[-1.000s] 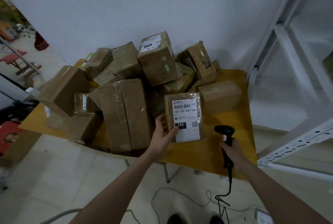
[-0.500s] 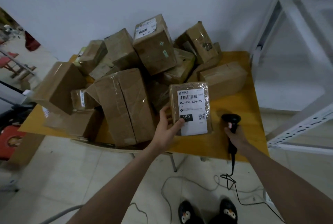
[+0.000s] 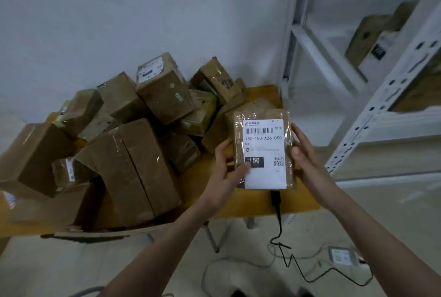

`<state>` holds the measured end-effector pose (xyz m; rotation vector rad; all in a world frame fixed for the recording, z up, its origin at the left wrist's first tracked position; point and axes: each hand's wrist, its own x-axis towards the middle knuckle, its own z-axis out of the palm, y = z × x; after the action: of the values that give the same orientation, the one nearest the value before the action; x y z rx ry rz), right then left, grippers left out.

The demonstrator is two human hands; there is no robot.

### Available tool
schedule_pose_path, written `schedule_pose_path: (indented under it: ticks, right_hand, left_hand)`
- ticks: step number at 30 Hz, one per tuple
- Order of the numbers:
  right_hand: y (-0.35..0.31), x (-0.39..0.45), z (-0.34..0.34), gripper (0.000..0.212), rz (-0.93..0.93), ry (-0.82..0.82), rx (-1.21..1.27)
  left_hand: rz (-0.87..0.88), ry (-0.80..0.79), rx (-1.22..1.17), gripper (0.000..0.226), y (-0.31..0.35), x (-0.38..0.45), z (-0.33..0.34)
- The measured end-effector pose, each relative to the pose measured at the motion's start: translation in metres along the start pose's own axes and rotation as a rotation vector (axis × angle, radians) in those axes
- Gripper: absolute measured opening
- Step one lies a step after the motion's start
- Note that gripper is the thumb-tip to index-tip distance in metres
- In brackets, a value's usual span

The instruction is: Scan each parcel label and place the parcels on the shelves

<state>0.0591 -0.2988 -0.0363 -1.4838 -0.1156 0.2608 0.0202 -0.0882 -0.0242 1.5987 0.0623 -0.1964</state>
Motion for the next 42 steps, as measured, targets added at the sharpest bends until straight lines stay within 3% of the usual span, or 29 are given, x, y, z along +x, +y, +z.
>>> schedule_pose_path:
  ticks: [4,10,14,18,24,26,29,35,39,42]
  right_hand:
    - [-0.035,-0.030,-0.018,0.091,-0.060,0.024,0.076]
    - [-0.074,-0.081,-0.076,0.106,-0.096,0.116,0.081]
    - [-0.093,-0.114,-0.130,0.075,-0.121,0.211,0.052]
    - [-0.112,-0.146,-0.198,0.067,-0.111,0.279,0.034]
    - [-0.142,-0.181,-0.309,0.103,-0.090,0.366,-0.034]
    - [-0.151,-0.187,-0.343,0.094,-0.074,0.383,-0.050]
    - [-0.168,-0.185,-0.388,0.056,-0.062,0.472,-0.075]
    - [-0.202,-0.150,-0.445,0.057,-0.026,0.555,-0.323]
    - [-0.221,-0.114,-0.456,0.065,-0.037,0.537,-0.560]
    - [-0.234,-0.088,-0.452,0.068,-0.026,0.515,-0.720]
  left_hand:
    - [0.074,-0.068,0.003,0.061,0.034,-0.003,0.036]
    - [0.152,-0.139,0.064,0.068,0.064,-0.009,0.105]
    - [0.193,-0.187,0.118,0.050,0.078,-0.010,0.170]
    - [0.234,-0.209,0.133,0.039,0.092,-0.014,0.250]
    - [0.323,-0.177,0.234,0.037,0.111,0.004,0.374]
    - [0.355,-0.158,0.276,0.049,0.117,0.017,0.410]
    - [0.381,-0.148,0.290,0.059,0.125,0.034,0.455]
    - [0.626,-0.083,0.543,0.056,0.148,0.061,0.505]
    - [0.654,-0.152,0.705,0.056,0.156,0.086,0.520]
    - [0.690,-0.053,0.814,0.064,0.162,0.102,0.524]
